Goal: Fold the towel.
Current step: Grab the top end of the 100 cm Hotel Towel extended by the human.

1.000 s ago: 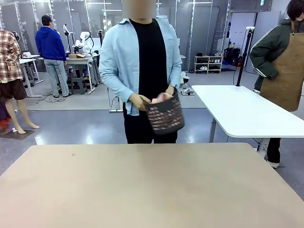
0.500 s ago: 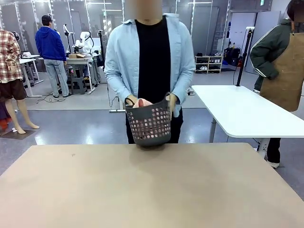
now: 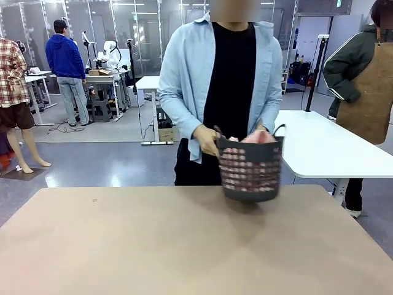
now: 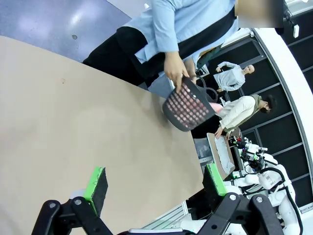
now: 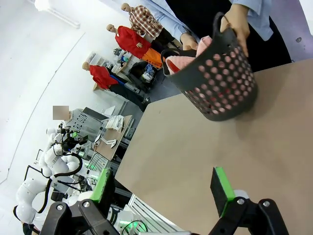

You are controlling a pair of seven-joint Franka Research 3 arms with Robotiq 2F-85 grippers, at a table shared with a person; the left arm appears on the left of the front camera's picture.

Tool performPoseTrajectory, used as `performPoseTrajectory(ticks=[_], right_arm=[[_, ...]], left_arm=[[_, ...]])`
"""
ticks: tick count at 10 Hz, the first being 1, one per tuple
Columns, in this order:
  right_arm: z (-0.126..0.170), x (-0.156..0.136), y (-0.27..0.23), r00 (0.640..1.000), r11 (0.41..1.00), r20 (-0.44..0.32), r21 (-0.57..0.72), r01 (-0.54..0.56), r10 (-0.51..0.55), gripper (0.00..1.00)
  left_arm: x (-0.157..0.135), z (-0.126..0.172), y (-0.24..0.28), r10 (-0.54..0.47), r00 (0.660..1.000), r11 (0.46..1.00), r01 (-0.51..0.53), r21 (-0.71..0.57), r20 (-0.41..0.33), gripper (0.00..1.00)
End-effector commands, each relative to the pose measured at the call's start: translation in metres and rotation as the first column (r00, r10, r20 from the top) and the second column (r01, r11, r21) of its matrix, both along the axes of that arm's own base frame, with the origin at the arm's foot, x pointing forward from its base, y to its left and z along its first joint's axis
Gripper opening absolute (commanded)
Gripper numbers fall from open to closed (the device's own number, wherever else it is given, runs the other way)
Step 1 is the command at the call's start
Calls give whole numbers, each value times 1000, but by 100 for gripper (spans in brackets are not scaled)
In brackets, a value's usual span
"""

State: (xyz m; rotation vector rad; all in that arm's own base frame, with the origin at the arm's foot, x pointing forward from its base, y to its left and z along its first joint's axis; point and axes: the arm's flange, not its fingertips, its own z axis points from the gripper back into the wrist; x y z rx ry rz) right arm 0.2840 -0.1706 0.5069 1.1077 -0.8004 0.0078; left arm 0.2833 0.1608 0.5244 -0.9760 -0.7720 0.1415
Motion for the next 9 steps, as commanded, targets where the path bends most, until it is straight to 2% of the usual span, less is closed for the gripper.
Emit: performPoseTrajectory(ticks=[1, 9], right_arm=[[0, 2, -1, 1000, 1000, 23, 0, -3, 3, 100], [0, 2, -1, 1000, 1000, 23, 0, -3, 3, 100]], left_arm=[[2, 1, -1, -7, 1000, 1000, 7, -15, 17, 100], [2, 1, -1, -7, 1000, 1000, 7, -15, 17, 100]])
